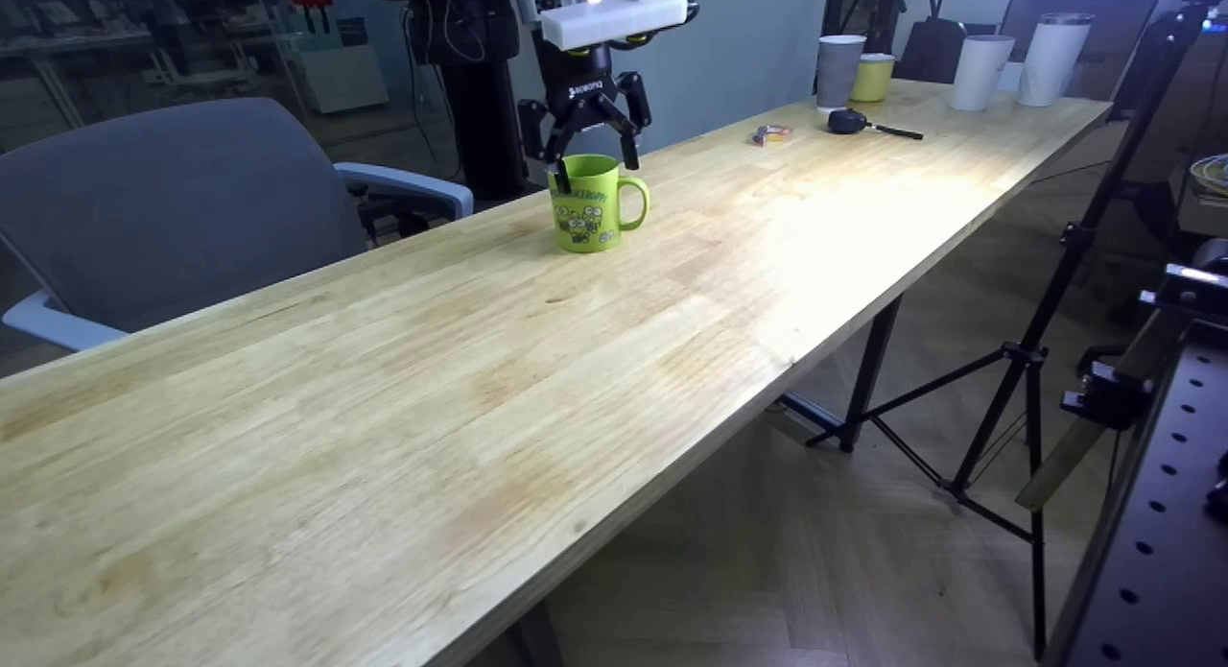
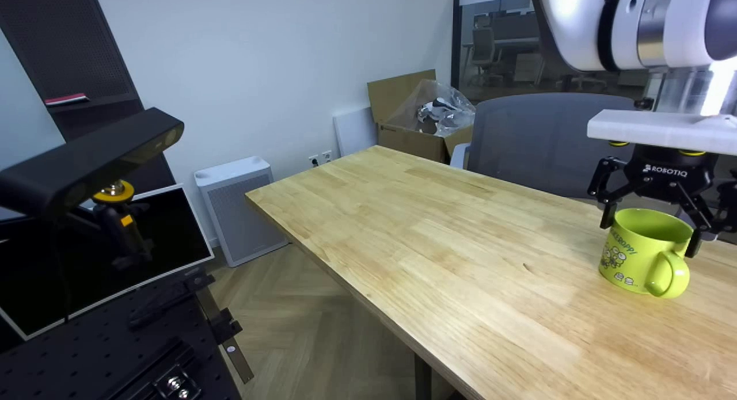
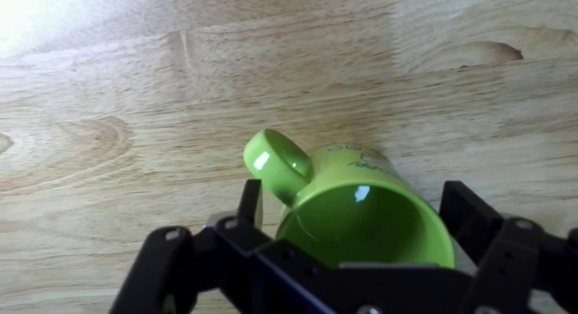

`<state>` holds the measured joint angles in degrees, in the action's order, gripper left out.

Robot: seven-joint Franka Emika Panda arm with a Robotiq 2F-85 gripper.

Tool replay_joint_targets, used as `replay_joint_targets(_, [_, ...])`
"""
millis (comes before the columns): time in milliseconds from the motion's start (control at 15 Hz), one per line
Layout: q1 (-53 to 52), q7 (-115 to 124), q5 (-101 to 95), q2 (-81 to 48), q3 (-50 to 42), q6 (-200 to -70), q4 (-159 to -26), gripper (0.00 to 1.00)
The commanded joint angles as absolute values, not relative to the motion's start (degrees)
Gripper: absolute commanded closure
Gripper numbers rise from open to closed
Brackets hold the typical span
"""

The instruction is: Pick up the cup and slightly move it to the left. Pick up the cup and move it forward. Pick up the cup and move it to the left.

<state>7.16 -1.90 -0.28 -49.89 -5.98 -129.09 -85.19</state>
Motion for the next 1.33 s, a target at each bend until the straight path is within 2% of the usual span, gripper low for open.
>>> replay_joint_targets(0, [6.72, -0.27, -2.05, -51.77, -6.91, -126.02, -81.1, 0.0])
replay_joint_targets(933, [2.69, 2.86, -6.22, -51.4, -7.54, -122.26, -78.28, 0.0])
replay_joint_targets(1267, [3.39, -0.68, -4.56, -50.55, -5.15, -129.43, -80.96, 0.0])
